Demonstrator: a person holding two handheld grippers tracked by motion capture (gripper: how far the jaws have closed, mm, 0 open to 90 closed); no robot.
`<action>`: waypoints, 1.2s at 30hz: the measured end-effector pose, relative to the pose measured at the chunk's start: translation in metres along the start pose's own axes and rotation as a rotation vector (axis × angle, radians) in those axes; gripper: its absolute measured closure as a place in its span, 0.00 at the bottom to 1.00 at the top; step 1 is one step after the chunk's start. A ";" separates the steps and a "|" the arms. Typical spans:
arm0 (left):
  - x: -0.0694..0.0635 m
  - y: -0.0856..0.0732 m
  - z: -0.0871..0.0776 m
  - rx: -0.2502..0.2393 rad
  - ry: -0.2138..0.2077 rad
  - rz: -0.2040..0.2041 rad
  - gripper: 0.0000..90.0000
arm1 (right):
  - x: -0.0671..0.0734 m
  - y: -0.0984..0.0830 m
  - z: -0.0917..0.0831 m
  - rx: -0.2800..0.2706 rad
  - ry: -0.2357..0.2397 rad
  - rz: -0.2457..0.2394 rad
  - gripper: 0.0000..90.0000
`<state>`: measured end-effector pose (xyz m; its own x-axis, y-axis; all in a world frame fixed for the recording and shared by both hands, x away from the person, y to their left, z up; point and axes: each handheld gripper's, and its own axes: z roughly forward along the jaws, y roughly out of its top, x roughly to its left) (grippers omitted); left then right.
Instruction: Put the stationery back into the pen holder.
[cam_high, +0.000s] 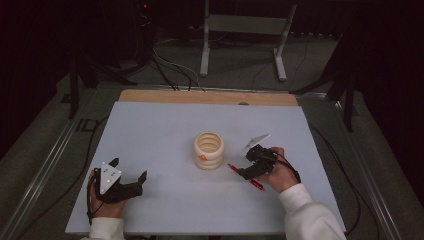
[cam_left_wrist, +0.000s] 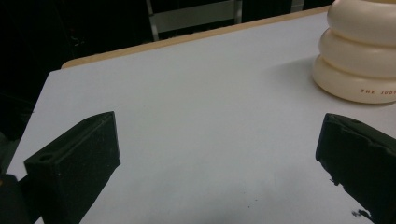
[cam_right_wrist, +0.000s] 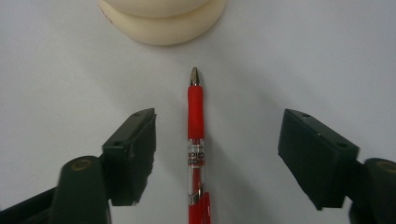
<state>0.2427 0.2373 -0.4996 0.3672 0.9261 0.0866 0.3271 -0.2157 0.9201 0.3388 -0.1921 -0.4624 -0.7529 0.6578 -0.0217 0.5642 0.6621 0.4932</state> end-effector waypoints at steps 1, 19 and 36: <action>0.000 0.000 0.000 0.000 0.000 0.000 0.00 | 0.000 0.001 0.002 0.007 0.000 -0.006 0.33; 0.000 0.000 0.000 0.000 -0.001 0.000 0.00 | 0.003 0.008 0.038 0.196 0.042 -0.056 0.84; 0.000 0.000 0.000 0.000 0.001 0.001 0.00 | 0.009 0.011 0.026 0.158 -0.010 -0.095 0.89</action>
<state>0.2429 0.2371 -0.4996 0.3671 0.9261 0.0878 0.3267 -0.2167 0.9200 0.3470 -0.1693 -0.4800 -0.8025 0.5924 -0.0712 0.5371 0.7692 0.3461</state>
